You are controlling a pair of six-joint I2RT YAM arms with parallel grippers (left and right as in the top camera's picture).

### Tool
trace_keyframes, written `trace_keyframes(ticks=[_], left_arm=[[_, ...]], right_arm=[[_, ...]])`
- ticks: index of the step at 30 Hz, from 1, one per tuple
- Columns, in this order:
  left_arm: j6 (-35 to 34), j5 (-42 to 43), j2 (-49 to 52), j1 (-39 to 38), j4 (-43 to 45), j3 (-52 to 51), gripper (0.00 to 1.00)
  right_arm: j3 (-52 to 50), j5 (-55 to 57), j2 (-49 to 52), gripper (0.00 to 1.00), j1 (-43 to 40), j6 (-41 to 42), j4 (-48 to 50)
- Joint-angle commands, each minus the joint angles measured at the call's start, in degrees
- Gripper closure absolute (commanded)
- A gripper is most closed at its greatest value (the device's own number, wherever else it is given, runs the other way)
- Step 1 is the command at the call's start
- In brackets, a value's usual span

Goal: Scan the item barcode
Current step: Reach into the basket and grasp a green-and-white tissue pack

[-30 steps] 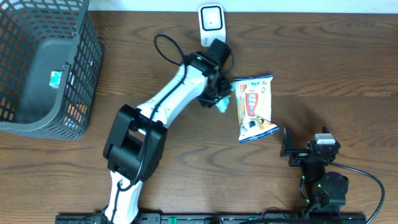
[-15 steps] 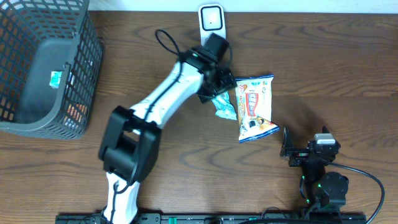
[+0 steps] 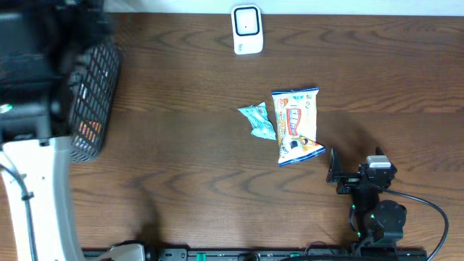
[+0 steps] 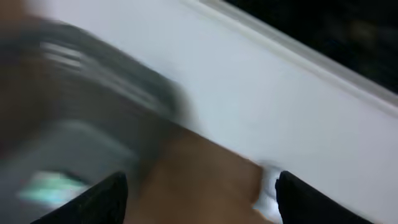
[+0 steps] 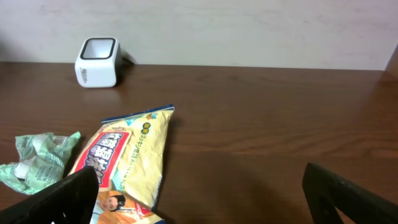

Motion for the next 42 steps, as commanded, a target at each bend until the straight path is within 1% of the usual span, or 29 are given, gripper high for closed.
trace_keyframes(ticks=[1,2,5,9,14,15,17,18,20,21,25,31,36,39,42], left_arm=[[3.21,-11.52,1.49,11.15,-0.57,0.07,0.25],[2.89,-11.34,2.12,13.92,-1.36,0.04,0.25],[-1.38,-11.37,5.64,20.09,-2.82,-0.52,0.25],[-2.03,-11.37,12.07,23.65,-1.66,-0.59,0.25],[-5.20,-11.08,19.52,24.09,-3.02,-0.59,0.25],[-5.99,-10.36,20.72,24.02,-3.19,-0.59,0.25],[-7.96,-5.86,23.74,24.00,-3.30,-0.59,0.25],[-11.34,-1.42,25.83,24.00,-3.50,-0.59,0.25],[-17.25,2.14,28.04,24.00,-3.43,-0.59,0.25],[-22.58,2.32,29.90,24.00,-3.45,-0.59,0.25],[-28.02,2.21,35.06,23.87,-3.19,-0.59,0.25],[-28.17,2.21,42.25,22.93,-1.81,-0.59,0.25],[-28.17,2.21,46.23,22.10,0.46,-0.59,0.25],[-28.15,2.19,48.06,21.57,2.56,-0.59,0.32],[-28.13,2.19,48.72,21.31,3.61,-0.59,0.34]], right_arm=[[-0.07,0.02,-0.24,0.01,-0.26,0.59,-0.24],[-0.07,0.02,-0.24,0.01,-0.26,0.59,-0.24],[-0.07,0.02,-0.24,0.01,-0.26,0.59,-0.24],[-0.07,0.02,-0.24,0.01,-0.26,0.59,-0.24],[-0.07,0.02,-0.24,0.01,-0.26,0.59,-0.24],[-0.07,0.02,-0.24,0.01,-0.26,0.59,-0.24],[-0.07,0.02,-0.24,0.01,-0.26,0.59,-0.24],[-0.07,0.02,-0.24,0.01,-0.26,0.59,-0.24],[-0.07,0.02,-0.24,0.01,-0.26,0.59,-0.24],[-0.07,0.02,-0.24,0.01,-0.26,0.59,-0.24],[-0.07,0.04,-0.24,0.01,-0.26,0.59,-0.24],[-0.07,0.02,-0.24,0.01,-0.26,0.59,-0.24],[-0.07,0.04,-0.24,0.01,-0.26,0.59,-0.24],[-0.07,0.02,-0.24,0.01,-0.26,0.59,-0.24],[-0.07,0.02,-0.24,0.01,-0.26,0.59,-0.24]])
